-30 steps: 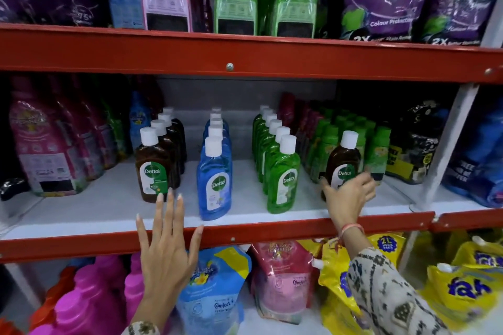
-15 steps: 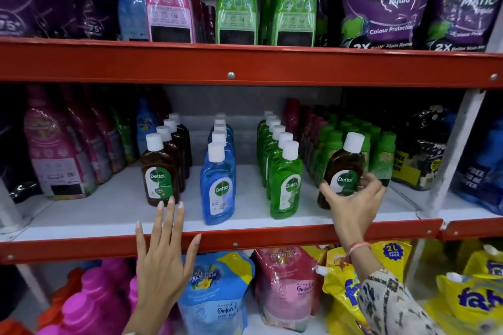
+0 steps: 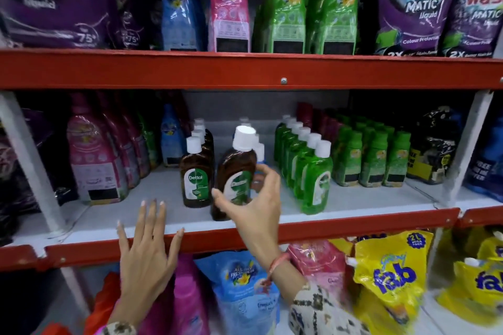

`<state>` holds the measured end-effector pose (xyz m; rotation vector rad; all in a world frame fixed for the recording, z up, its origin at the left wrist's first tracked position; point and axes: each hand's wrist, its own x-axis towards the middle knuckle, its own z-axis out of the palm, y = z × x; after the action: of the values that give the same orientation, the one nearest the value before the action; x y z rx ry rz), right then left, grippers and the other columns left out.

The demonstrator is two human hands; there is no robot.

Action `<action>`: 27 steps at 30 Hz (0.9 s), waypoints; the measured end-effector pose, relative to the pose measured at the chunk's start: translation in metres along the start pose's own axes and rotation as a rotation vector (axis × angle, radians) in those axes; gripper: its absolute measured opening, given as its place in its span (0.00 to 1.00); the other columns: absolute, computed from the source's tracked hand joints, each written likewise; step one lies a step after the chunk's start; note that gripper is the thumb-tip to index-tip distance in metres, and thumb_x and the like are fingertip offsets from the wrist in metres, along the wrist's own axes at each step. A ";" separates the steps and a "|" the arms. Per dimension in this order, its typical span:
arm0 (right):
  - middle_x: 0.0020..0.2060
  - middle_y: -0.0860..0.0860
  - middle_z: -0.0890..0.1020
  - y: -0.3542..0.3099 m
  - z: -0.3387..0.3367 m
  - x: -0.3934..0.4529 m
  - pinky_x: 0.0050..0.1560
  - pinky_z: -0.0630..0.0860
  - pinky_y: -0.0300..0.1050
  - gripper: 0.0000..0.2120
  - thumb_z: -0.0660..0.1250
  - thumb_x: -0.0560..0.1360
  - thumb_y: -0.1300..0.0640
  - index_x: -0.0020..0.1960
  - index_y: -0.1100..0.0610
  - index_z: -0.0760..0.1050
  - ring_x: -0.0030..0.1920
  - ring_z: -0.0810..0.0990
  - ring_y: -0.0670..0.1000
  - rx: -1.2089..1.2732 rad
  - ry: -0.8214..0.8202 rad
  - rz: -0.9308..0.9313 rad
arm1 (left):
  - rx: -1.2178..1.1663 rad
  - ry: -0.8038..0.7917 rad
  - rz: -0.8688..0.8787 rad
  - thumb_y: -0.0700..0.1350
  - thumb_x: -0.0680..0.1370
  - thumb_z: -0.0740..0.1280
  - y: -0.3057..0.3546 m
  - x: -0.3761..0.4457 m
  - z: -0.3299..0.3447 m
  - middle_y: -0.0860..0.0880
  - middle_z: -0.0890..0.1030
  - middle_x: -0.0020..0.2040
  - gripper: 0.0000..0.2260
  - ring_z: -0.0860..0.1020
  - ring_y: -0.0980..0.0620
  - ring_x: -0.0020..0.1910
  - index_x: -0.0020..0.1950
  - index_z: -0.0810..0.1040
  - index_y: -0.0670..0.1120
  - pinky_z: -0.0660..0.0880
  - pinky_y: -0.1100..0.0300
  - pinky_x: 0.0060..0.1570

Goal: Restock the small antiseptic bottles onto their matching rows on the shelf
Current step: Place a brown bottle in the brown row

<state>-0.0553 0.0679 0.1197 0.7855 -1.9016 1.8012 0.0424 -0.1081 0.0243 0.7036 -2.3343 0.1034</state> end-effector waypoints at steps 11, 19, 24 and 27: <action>0.52 0.51 0.71 0.025 0.084 -0.012 0.59 0.72 0.52 0.36 0.77 0.59 0.41 0.58 0.56 0.66 0.56 0.71 0.54 -0.211 -0.078 0.096 | -0.050 -0.025 0.022 0.61 0.80 0.44 -0.036 0.009 -0.001 0.47 0.58 0.79 0.31 0.52 0.52 0.79 0.79 0.54 0.47 0.47 0.36 0.76; 0.57 0.55 0.72 0.023 0.095 -0.011 0.61 0.71 0.50 0.39 0.77 0.60 0.40 0.61 0.59 0.66 0.59 0.71 0.55 -0.276 -0.099 0.110 | -0.099 -0.046 0.027 0.62 0.80 0.42 -0.035 0.009 -0.004 0.47 0.59 0.79 0.31 0.54 0.51 0.78 0.78 0.55 0.48 0.47 0.36 0.75; 0.57 0.53 0.72 0.023 0.087 -0.014 0.59 0.73 0.48 0.41 0.75 0.62 0.35 0.64 0.56 0.65 0.59 0.73 0.53 -0.273 -0.143 0.106 | -0.298 -0.111 -0.006 0.66 0.77 0.40 -0.026 0.007 -0.016 0.51 0.49 0.80 0.33 0.49 0.56 0.79 0.79 0.42 0.53 0.36 0.44 0.77; 0.61 0.55 0.75 0.024 0.078 -0.014 0.57 0.72 0.45 0.35 0.67 0.72 0.37 0.70 0.57 0.64 0.62 0.75 0.53 -0.242 -0.239 0.168 | -0.712 -0.249 -0.079 0.71 0.72 0.37 -0.003 0.011 -0.037 0.57 0.47 0.78 0.34 0.48 0.60 0.78 0.75 0.37 0.61 0.33 0.56 0.76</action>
<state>-0.0533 -0.0076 0.0859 0.8041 -2.3499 1.5831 0.0595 -0.1065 0.0586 0.4545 -2.3282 -0.8510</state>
